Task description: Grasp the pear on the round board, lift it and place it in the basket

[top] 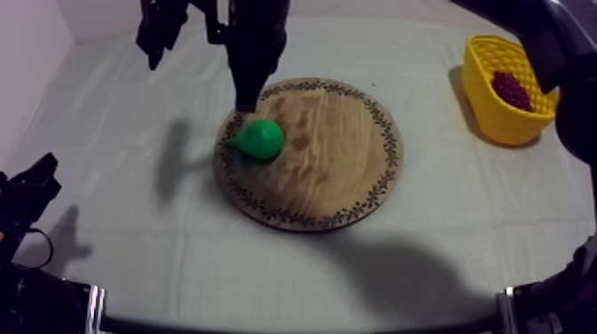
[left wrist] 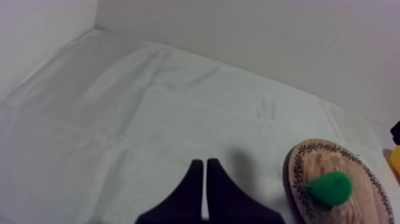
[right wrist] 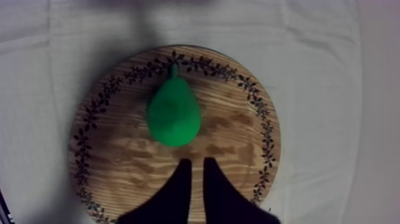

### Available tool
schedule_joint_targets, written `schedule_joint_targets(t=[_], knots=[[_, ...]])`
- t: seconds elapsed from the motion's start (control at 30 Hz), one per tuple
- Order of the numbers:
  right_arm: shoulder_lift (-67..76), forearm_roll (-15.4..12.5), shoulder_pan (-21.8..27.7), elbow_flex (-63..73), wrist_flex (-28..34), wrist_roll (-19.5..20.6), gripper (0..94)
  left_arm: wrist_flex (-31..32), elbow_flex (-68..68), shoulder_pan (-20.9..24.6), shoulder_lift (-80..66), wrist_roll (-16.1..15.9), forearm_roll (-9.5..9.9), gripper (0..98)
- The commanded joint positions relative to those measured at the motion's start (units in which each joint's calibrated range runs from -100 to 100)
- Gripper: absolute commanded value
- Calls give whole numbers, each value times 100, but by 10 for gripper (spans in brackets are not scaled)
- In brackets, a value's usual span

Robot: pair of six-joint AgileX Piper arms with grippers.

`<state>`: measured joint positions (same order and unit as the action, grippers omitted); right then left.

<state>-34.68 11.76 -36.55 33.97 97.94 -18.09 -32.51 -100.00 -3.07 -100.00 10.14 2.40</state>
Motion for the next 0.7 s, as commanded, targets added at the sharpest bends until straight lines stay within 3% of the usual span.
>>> schedule_joint_targets(t=[0.0, 0.17, 0.3, 0.43, 0.67], knots=[[-36, -10, 13, 35, -4, 15, 193, 1, 0, -1, 0, -1, 2, 1], [-87, 87, 6, 82, 0, 66, 508, 1, 0, -1, 0, -1, 2, 1], [-95, 129, -13, 57, 10, -10, 665, 1, 0, -1, 0, -1, 2, 1], [-122, 112, -1, 9, 12, -107, 723, 1, 0, -1, 0, -1, 2, 1], [-202, 49, 35, 42, 13, -185, 729, 1, 0, -1, 0, -1, 2, 1]])
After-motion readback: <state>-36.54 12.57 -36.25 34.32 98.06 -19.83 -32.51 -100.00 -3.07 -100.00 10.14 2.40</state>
